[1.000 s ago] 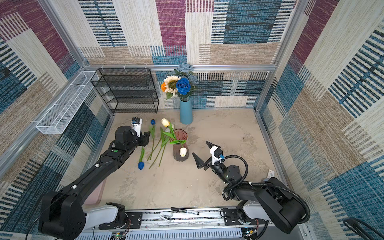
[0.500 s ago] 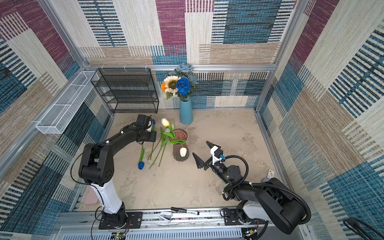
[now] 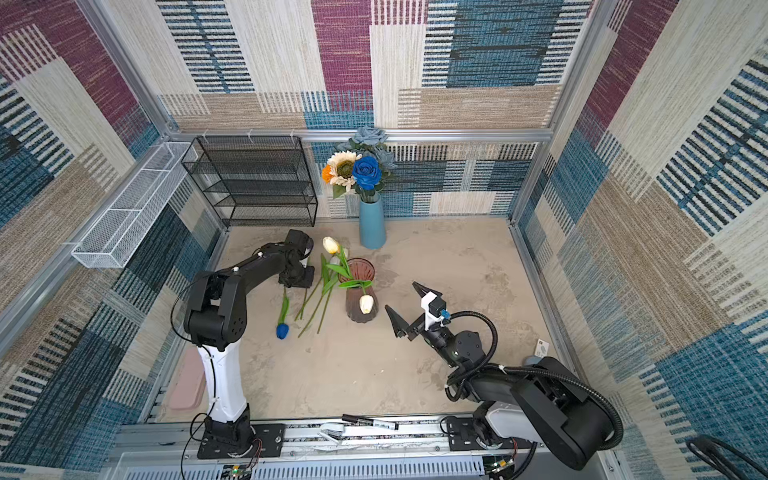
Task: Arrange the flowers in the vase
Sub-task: 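Move the left gripper back down to the remaining tulips, then close the left gripper on the blue tulip stem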
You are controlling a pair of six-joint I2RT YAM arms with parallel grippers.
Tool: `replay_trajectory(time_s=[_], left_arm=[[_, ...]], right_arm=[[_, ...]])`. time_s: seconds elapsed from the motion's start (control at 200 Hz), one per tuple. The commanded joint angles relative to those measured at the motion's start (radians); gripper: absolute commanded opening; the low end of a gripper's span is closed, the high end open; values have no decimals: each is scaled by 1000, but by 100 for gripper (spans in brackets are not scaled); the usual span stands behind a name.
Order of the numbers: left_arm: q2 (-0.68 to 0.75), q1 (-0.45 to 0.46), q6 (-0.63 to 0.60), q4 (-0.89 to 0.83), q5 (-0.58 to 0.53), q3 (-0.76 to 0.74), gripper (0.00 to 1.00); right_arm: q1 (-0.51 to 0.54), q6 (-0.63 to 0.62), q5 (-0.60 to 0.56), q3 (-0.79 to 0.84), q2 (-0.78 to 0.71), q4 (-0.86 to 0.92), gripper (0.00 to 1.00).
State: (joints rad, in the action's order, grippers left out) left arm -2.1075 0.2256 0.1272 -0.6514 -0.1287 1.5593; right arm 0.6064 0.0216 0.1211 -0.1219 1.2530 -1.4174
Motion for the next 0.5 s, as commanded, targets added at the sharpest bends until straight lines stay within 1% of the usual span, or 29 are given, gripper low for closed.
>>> replay_trajectory(time_s=[0.0,0.025,0.075,0.13,0.175,0.356,0.496], left_arm=[[-28,0,-3,-60,-20,36,29],[-36,0,-2,-71,-23,45,28],[-48,0,-1,-83,-28,58,23],[-62,0,-1,-97,-35,73,22],[-70,0,-5,-105,-35,80,20],[-78,-8,-2,-117,-44,84,0],[-32,-11,33,-94,-51,49,0]], right_arm=[[1,1,-1,1,1,-23,100],[0,-2,-1,1,1,-22,100],[0,-3,-3,1,-4,-19,100],[0,-5,-5,1,-8,-15,100],[1,-4,-5,2,-10,-14,100],[0,-3,-6,1,-6,-15,100],[0,-3,-8,1,-8,-14,100]])
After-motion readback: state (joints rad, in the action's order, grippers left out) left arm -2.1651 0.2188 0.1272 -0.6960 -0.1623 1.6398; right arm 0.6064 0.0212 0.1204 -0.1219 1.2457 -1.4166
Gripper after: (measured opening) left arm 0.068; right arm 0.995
